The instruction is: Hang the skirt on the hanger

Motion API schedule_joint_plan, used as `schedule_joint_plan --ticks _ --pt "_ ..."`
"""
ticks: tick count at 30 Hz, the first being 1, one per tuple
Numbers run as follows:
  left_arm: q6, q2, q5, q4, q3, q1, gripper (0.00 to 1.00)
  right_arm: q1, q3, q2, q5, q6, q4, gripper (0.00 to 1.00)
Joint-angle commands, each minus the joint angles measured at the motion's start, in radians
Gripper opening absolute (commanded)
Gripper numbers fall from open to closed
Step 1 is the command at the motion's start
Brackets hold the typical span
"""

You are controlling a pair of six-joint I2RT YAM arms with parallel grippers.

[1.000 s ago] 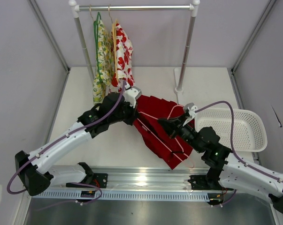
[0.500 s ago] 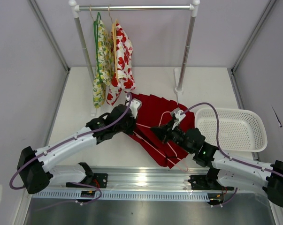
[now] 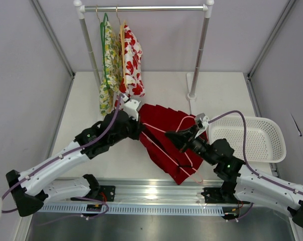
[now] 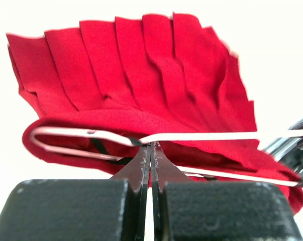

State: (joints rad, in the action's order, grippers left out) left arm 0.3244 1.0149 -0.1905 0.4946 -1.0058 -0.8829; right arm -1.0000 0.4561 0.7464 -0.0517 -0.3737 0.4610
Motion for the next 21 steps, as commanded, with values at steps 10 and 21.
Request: schedule_joint_plan --ticks 10,21 --pt "0.116 -0.162 -0.283 0.029 -0.091 0.007 0.0 -0.023 0.049 -0.079 0.108 -0.042 0.013 0.0" --pt "0.081 -0.156 -0.216 -0.019 -0.065 0.009 0.0 -0.026 0.039 -0.061 0.111 -0.05 0.048 0.0"
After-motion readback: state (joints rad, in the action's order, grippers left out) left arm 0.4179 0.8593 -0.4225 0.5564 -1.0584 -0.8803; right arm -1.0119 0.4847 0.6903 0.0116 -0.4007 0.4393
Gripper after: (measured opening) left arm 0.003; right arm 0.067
